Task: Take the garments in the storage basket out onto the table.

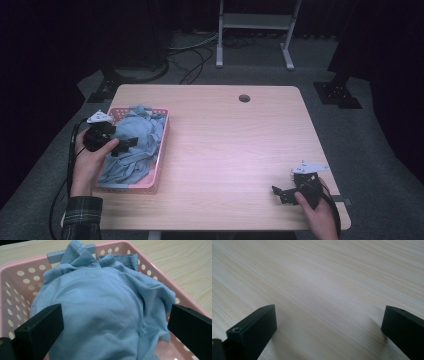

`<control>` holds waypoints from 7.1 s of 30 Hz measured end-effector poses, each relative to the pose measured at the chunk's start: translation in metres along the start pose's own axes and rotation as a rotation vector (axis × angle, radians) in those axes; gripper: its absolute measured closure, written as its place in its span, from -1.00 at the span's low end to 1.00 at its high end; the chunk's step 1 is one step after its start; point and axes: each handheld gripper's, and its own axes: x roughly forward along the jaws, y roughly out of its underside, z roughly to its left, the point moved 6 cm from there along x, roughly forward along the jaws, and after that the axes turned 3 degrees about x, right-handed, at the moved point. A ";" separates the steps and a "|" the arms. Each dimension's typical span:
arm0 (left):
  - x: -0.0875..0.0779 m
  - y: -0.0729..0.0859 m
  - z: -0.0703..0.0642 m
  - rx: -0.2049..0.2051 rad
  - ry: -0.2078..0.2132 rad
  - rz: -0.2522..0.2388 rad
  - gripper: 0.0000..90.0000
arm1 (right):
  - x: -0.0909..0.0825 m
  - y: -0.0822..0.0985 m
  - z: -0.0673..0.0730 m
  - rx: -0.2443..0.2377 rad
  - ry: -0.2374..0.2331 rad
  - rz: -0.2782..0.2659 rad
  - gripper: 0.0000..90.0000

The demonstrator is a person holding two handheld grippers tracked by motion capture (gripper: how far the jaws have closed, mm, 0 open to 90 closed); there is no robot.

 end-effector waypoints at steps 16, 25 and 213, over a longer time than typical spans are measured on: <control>0.018 0.007 0.007 -0.008 -0.021 0.057 -1.00 | 0.000 0.000 0.000 0.000 0.000 0.000 -1.00; 0.026 0.013 0.011 -0.011 -0.038 0.087 -1.00 | 0.000 0.000 0.000 0.000 0.000 0.000 -1.00; -0.027 -0.055 -0.017 -0.043 0.166 0.020 0.23 | 0.000 0.000 -0.001 0.007 0.006 -0.001 -1.00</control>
